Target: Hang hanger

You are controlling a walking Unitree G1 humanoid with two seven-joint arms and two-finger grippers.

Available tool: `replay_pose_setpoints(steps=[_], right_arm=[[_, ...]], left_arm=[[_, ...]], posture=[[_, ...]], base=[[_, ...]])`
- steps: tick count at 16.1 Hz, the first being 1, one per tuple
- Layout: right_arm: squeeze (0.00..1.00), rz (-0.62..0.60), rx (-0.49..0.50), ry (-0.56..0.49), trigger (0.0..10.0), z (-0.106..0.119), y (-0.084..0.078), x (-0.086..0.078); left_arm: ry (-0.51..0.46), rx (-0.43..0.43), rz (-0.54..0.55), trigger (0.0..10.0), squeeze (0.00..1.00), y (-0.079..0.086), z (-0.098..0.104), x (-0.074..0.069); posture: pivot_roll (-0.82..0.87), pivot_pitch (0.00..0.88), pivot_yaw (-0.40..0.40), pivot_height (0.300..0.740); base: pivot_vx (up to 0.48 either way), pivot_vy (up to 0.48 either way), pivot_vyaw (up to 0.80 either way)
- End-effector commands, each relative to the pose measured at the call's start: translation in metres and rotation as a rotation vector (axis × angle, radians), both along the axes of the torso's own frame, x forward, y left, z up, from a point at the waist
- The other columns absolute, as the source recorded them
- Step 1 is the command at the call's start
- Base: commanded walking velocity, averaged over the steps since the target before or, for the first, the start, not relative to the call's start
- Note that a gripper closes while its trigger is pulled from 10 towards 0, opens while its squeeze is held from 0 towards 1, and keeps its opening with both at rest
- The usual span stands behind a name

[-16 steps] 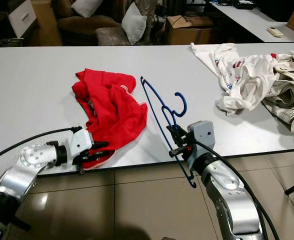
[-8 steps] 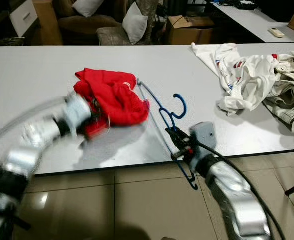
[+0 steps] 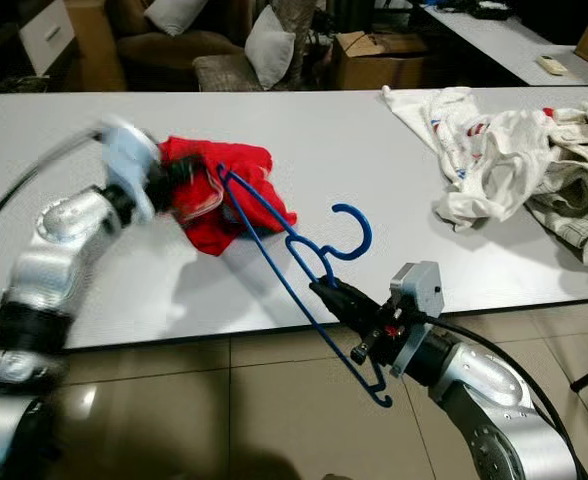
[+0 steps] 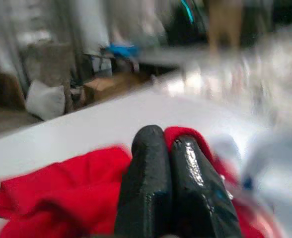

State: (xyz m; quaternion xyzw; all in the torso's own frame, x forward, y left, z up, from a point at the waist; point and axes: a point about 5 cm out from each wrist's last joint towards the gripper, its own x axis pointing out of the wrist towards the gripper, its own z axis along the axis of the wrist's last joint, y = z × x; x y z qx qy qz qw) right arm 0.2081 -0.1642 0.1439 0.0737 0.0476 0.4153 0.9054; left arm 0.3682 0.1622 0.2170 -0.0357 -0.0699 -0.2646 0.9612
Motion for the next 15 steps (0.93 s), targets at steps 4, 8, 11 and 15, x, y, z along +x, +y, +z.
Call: replay_pose_setpoints(steps=[4, 8, 11, 15], right_arm=[[0.00, 0.110, 0.007, 0.029, 10.0, 0.001, 0.004, -0.009], [0.00, -0.020, -0.045, 0.037, 10.0, -0.010, 0.001, 0.007], [0.00, -0.286, -0.124, 0.026, 10.0, -0.011, -0.019, 0.037], [0.00, -0.454, 0.087, -0.203, 10.0, 0.045, -0.041, 0.067]], left_arm=[[-0.065, -0.238, -0.024, 0.0, 0.00, 0.011, 0.046, 0.004], [-0.043, -0.156, -0.241, 0.0, 0.00, -0.016, 0.051, -0.013], [-0.025, -0.128, -0.261, 0.0, 0.00, -0.015, 0.055, -0.017], [-0.041, -0.166, -0.287, 0.0, 0.00, -0.012, 0.073, -0.019]], posture=[[-0.17, 0.000, 0.020, 0.740], [-0.17, 0.000, 0.018, 0.740], [-0.16, 0.000, 0.009, 0.740], [-0.16, 0.000, 0.003, 0.740]], base=[[0.000, 0.000, 0.00], [0.000, 0.000, 0.00], [0.000, 0.000, 0.00], [0.000, 0.000, 0.00]])
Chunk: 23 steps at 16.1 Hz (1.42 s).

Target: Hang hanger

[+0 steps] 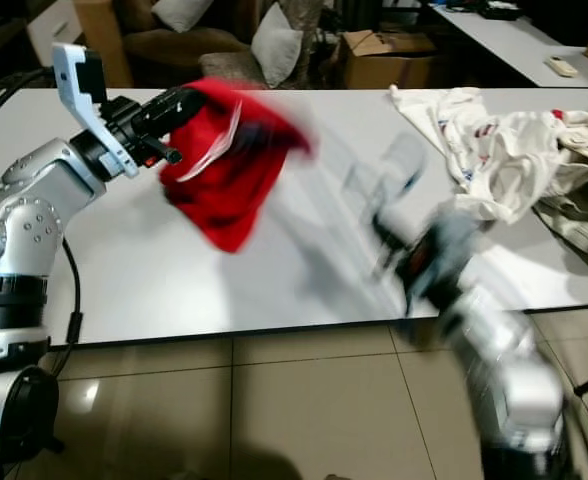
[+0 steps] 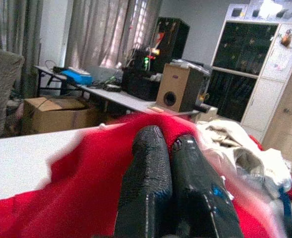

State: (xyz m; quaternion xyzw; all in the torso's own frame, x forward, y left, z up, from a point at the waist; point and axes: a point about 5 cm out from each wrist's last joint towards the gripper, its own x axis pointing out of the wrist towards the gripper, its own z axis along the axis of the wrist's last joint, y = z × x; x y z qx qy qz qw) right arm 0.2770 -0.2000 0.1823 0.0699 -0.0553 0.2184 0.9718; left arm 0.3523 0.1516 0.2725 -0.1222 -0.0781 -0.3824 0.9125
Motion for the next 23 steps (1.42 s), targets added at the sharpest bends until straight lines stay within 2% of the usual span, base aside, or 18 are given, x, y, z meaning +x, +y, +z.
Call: replay_pose_setpoints(steps=[1, 2, 3, 4, 5, 6, 8, 9, 12, 14, 16, 17, 19, 23], right_arm=[[0.00, -0.015, 0.043, -0.069, 10.0, 0.014, -0.005, 0.000], [0.00, -0.009, 0.066, -0.112, 10.0, 0.024, -0.005, 0.003], [0.00, -0.007, 0.068, -0.117, 10.0, 0.025, -0.005, 0.003], [0.00, 0.008, 0.041, -0.055, 10.0, 0.012, -0.004, 0.002], [0.00, 0.023, -0.002, 0.021, 10.0, -0.003, -0.002, 0.000], [0.00, 0.033, -0.027, 0.035, 10.0, -0.009, 0.000, -0.002], [0.00, 0.108, 0.005, 0.092, 10.0, -0.021, 0.010, -0.017], [0.00, 0.150, 0.034, 0.092, 10.0, -0.022, 0.013, -0.028], [0.00, 0.254, 0.108, 0.072, 10.0, -0.015, 0.013, -0.046], [0.00, 0.356, 0.102, 0.097, 10.0, -0.014, 0.009, -0.063], [0.00, 0.462, 0.082, 0.176, 10.0, -0.019, 0.010, -0.077], [0.00, 0.479, 0.072, 0.209, 10.0, -0.023, 0.011, -0.079], [0.00, 0.422, 0.058, 0.285, 10.0, -0.035, 0.017, -0.072], [0.00, 0.416, 0.074, 0.329, 10.0, -0.043, 0.029, -0.061]], left_arm=[[-0.069, -0.048, -0.032, 0.0, 0.00, -0.003, 0.023, -0.004], [-0.088, -0.134, -0.061, 0.0, 0.00, -0.004, 0.037, -0.007], [-0.088, -0.185, -0.077, 0.0, 0.00, -0.005, 0.042, -0.008], [-0.041, -0.202, -0.082, 0.1, 0.00, -0.009, 0.034, -0.009], [0.019, -0.158, -0.063, 0.0, 0.00, -0.013, 0.018, -0.008], [0.052, -0.143, -0.052, 0.0, 0.00, -0.015, 0.011, -0.007], [0.126, -0.184, 0.030, 0.0, 0.00, -0.019, -0.002, -0.001], [0.140, -0.163, 0.071, 0.0, 0.00, -0.021, -0.005, 0.003], [0.146, -0.115, 0.125, 0.0, 0.00, -0.024, -0.005, 0.010], [0.128, -0.097, 0.171, 0.0, 0.00, -0.023, 0.000, 0.017], [0.095, -0.089, 0.182, 0.0, 0.00, -0.025, 0.007, 0.020], [0.082, -0.094, 0.164, 0.0, 0.00, -0.027, 0.010, 0.020], [0.030, -0.073, 0.077, 0.0, 0.00, -0.036, 0.020, 0.010], [-0.001, -0.042, 0.050, 0.0, 0.00, -0.041, 0.024, 0.004]], posture=[[-0.15, 0.000, 0.003, 0.740], [-0.15, 0.000, 0.003, 0.740], [-0.15, 0.000, 0.003, 0.740], [-0.15, 0.000, 0.005, 0.740], [-0.15, 0.000, 0.005, 0.740], [-0.15, 0.000, 0.005, 0.740], [-0.15, 0.000, 0.009, 0.740], [-0.15, 0.000, 0.013, 0.740], [-0.16, 0.000, 0.023, 0.740], [-0.16, 0.000, 0.029, 0.740], [-0.16, 0.000, 0.030, 0.740], [-0.16, 0.000, 0.030, 0.740], [-0.16, 0.000, 0.024, 0.740], [-0.16, 0.000, 0.015, 0.740]], base=[[0.000, 0.000, 0.00], [0.000, 0.000, 0.00], [0.000, 0.000, 0.00], [0.000, 0.000, 0.00], [0.000, 0.000, 0.00], [0.000, 0.000, 0.00], [0.000, 0.000, 0.00], [0.000, 0.000, 0.00], [0.000, 0.000, 0.00], [0.000, 0.000, 0.00], [0.000, 0.000, 0.00], [0.000, 0.000, 0.00], [0.000, 0.000, 0.00], [0.000, 0.000, 0.00]])
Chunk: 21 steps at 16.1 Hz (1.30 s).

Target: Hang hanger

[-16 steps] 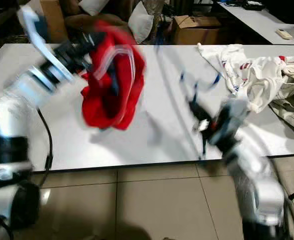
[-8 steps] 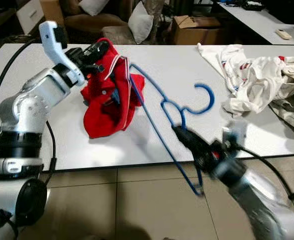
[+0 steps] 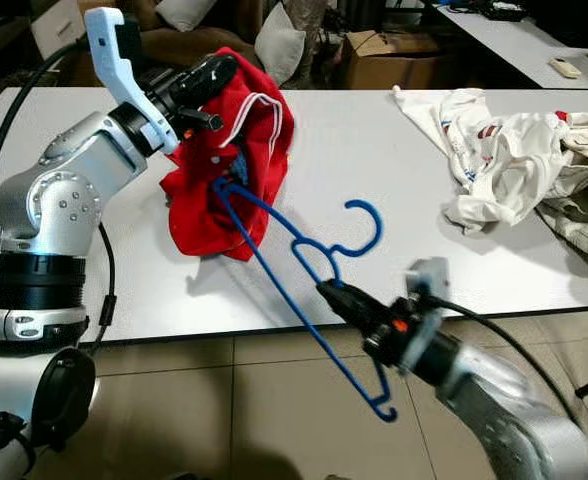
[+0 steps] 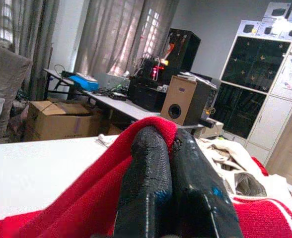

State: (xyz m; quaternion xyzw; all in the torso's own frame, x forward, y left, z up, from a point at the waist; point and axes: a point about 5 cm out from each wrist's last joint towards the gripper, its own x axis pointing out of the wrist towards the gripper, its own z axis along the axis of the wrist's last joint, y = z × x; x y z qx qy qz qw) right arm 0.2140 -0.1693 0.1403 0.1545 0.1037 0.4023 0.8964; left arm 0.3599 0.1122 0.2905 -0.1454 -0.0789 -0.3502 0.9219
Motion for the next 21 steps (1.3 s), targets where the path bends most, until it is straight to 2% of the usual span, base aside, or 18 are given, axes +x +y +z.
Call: replay_pose_setpoints(steps=[1, 4, 7, 8, 10, 13, 14, 15, 16, 17, 18, 19, 20, 21], right_arm=[[0.00, -0.021, -0.018, 0.014, 10.0, -0.002, -0.002, 0.004], [0.00, -0.053, -0.008, 0.060, 10.0, -0.008, 0.003, 0.016], [0.00, -0.064, -0.030, 0.126, 10.0, -0.017, 0.007, 0.022], [0.00, -0.100, -0.015, 0.167, 10.0, -0.021, 0.009, 0.027], [0.00, -0.246, 0.045, 0.275, 10.0, -0.030, 0.006, 0.040], [0.00, -0.412, 0.170, 0.322, 10.0, -0.029, -0.008, 0.054], [0.00, -0.450, 0.194, 0.325, 10.0, -0.027, -0.013, 0.058], [0.00, -0.540, 0.234, 0.239, 10.0, -0.011, -0.027, 0.074], [0.00, -0.576, 0.260, 0.157, 10.0, 0.004, -0.033, 0.082], [0.00, -0.631, 0.378, 0.012, 10.0, 0.037, -0.045, 0.091], [0.00, -0.639, 0.446, -0.013, 10.0, 0.047, -0.049, 0.093], [0.00, -0.607, 0.417, 0.019, 10.0, 0.043, -0.046, 0.090], [0.00, -0.566, 0.332, 0.086, 10.0, 0.026, -0.036, 0.086], [0.00, -0.542, 0.313, 0.144, 10.0, 0.014, -0.028, 0.083]], left_arm=[[-0.029, 0.003, -0.018, 0.0, 0.00, -0.002, 0.006, -0.004], [-0.044, 0.022, -0.115, 0.0, 0.00, -0.013, 0.007, -0.014], [-0.065, 0.035, -0.162, 0.0, 0.00, -0.023, 0.010, -0.019], [-0.074, 0.031, -0.175, 0.0, 0.00, -0.025, 0.012, -0.021], [-0.080, 0.045, -0.167, 0.0, 0.00, -0.023, 0.013, -0.022], [-0.078, 0.037, -0.141, 0.0, 0.00, -0.014, 0.013, -0.021], [-0.078, 0.036, -0.142, 0.0, 0.00, -0.014, 0.014, -0.021], [-0.083, 0.051, -0.153, 0.0, 0.00, -0.012, 0.013, -0.022], [-0.088, 0.056, -0.152, 0.0, 0.00, -0.011, 0.013, -0.022], [-0.102, 0.039, -0.133, 0.0, 0.00, -0.007, 0.017, -0.021], [-0.100, 0.027, -0.114, 0.0, 0.00, -0.004, 0.018, -0.020], [-0.074, 0.021, -0.087, 0.0, 0.00, 0.001, 0.013, -0.018], [-0.035, 0.026, -0.078, 0.0, 0.00, 0.001, 0.005, -0.018], [-0.013, 0.040, -0.086, 0.0, 0.00, -0.002, -0.002, -0.019]], posture=[[-0.15, 0.000, 0.008, 0.740], [-0.16, 0.000, 0.012, 0.740], [-0.16, 0.000, 0.013, 0.740], [-0.16, 0.000, 0.013, 0.740], [-0.16, 0.000, 0.006, 0.740], [-0.15, 0.000, 0.003, 0.740], [-0.15, 0.000, 0.003, 0.740], [-0.16, 0.000, 0.008, 0.740], [-0.16, 0.000, 0.007, 0.740], [-0.16, 0.000, 0.007, 0.740], [-0.16, 0.000, 0.007, 0.740], [-0.16, 0.000, 0.007, 0.740], [-0.15, 0.000, -0.001, 0.740], [-0.15, 0.000, 0.000, 0.740]], base=[[0.000, 0.000, 0.00], [0.000, 0.000, 0.00], [0.000, 0.000, 0.00], [0.000, 0.000, 0.00], [0.000, 0.000, 0.00], [0.000, 0.000, 0.00], [0.000, 0.000, 0.00], [0.000, 0.000, 0.00], [0.000, 0.000, 0.00], [0.000, 0.000, 0.00], [0.000, 0.000, 0.00], [0.000, 0.000, 0.00], [0.000, 0.000, 0.00], [0.000, 0.000, 0.00]])
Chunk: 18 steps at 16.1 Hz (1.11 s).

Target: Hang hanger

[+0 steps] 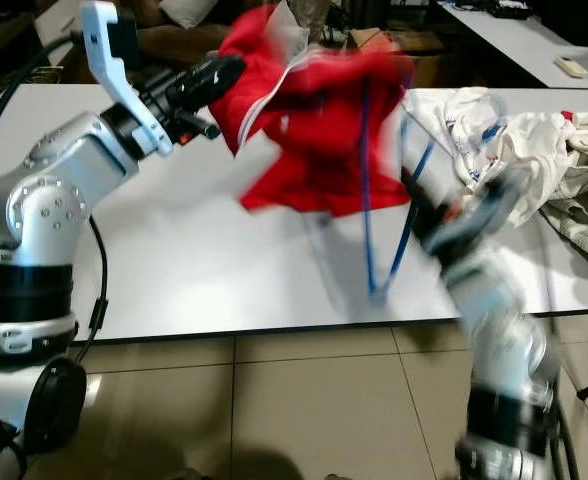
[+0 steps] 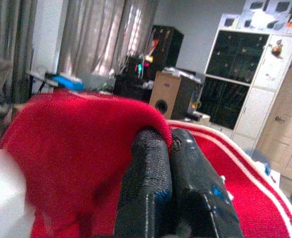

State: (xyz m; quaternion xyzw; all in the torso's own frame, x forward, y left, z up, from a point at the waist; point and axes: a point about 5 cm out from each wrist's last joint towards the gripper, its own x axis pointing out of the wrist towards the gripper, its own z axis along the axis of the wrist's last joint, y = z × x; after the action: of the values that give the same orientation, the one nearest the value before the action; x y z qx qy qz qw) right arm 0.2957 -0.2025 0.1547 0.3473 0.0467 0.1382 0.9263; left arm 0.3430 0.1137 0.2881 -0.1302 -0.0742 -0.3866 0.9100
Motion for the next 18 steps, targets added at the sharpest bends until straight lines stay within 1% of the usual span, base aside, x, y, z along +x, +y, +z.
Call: replay_pose_setpoints(steps=[1, 2, 5, 6, 7, 8, 9, 10, 11, 12, 13, 14, 15, 16, 18], right_arm=[[0.00, 0.032, -0.012, 0.034, 10.0, -0.004, 0.008, 0.000], [0.00, 0.009, 0.045, 0.073, 10.0, -0.010, 0.011, 0.000], [0.00, 0.016, 0.122, 0.127, 10.0, -0.016, 0.016, 0.000], [0.00, 0.016, 0.122, 0.127, 10.0, -0.016, 0.016, 0.000], [0.00, 0.055, 0.214, 0.143, 10.0, -0.017, 0.023, -0.001], [0.00, 0.104, 0.278, 0.155, 10.0, -0.018, 0.030, -0.003], [0.00, 0.124, 0.301, 0.161, 10.0, -0.019, 0.033, -0.004], [0.00, 0.166, 0.298, 0.152, 10.0, -0.018, 0.037, -0.007], [0.00, 0.229, 0.297, 0.120, 10.0, -0.013, 0.043, -0.011], [0.00, 0.283, 0.277, 0.094, 10.0, -0.009, 0.047, -0.015], [0.00, 0.341, 0.230, 0.066, 10.0, -0.006, 0.048, -0.022], [0.00, 0.348, 0.216, 0.056, 10.0, -0.006, 0.045, -0.024], [0.00, 0.365, 0.216, 0.030, 10.0, -0.002, 0.041, -0.029], [0.00, 0.378, 0.236, 0.002, 10.0, 0.002, 0.038, -0.032], [0.00, 0.356, 0.234, 0.013, 10.0, 0.000, 0.034, -0.031]], left_arm=[[0.005, 0.009, -0.016, 0.0, 0.00, -0.004, -0.001, -0.003], [0.008, 0.007, -0.027, 0.0, 0.00, -0.006, -0.002, -0.004], [0.014, 0.015, -0.055, 0.0, 0.00, -0.009, -0.004, -0.005], [0.014, 0.015, -0.055, 0.0, 0.00, -0.009, -0.004, -0.005], [0.014, 0.021, -0.081, 0.0, 0.00, -0.013, -0.005, -0.007], [0.008, 0.033, -0.104, 0.0, 0.00, -0.016, -0.005, -0.009], [0.004, 0.041, -0.115, 0.0, 0.00, -0.017, -0.006, -0.010], [-0.003, 0.052, -0.127, 0.0, 0.00, -0.019, -0.006, -0.012], [-0.012, 0.068, -0.130, 0.0, 0.00, -0.020, -0.007, -0.013], [-0.022, 0.087, -0.113, 0.0, 0.00, -0.020, -0.009, -0.012], [-0.039, 0.100, -0.070, 0.0, 0.00, -0.017, -0.009, -0.008], [-0.054, 0.106, -0.043, 0.0, 0.00, -0.015, -0.008, -0.006], [-0.083, 0.133, -0.017, 0.0, 0.00, -0.012, -0.008, -0.004], [-0.093, 0.151, -0.011, 0.0, 0.00, -0.010, -0.009, -0.004], [-0.102, 0.147, -0.050, 0.0, 0.00, -0.011, -0.009, -0.008]], posture=[[-0.15, 0.000, 0.001, 0.740], [-0.15, 0.000, 0.002, 0.740], [-0.15, 0.000, 0.011, 0.740], [-0.15, 0.000, 0.011, 0.740], [-0.15, 0.000, 0.015, 0.740], [-0.15, 0.000, 0.016, 0.740], [-0.15, 0.000, 0.016, 0.740], [-0.15, 0.000, 0.015, 0.740], [-0.14, 0.000, 0.014, 0.740], [-0.14, 0.000, 0.013, 0.740], [-0.14, 0.000, 0.014, 0.740], [-0.14, 0.000, 0.014, 0.740], [-0.15, 0.000, 0.014, 0.740], [-0.15, 0.000, 0.014, 0.740], [-0.15, 0.000, 0.015, 0.740]], base=[[0.000, 0.000, 0.00], [0.000, 0.000, 0.00], [0.000, 0.000, 0.00], [0.000, 0.000, 0.00], [0.000, 0.000, 0.00], [0.000, 0.000, 0.00], [0.000, 0.000, 0.00], [0.000, 0.000, 0.00], [0.000, 0.000, 0.00], [0.000, 0.000, 0.00], [0.000, 0.000, 0.00], [0.000, 0.000, 0.00], [0.000, 0.000, 0.00], [0.000, 0.000, 0.00], [0.000, 0.000, 0.00]])
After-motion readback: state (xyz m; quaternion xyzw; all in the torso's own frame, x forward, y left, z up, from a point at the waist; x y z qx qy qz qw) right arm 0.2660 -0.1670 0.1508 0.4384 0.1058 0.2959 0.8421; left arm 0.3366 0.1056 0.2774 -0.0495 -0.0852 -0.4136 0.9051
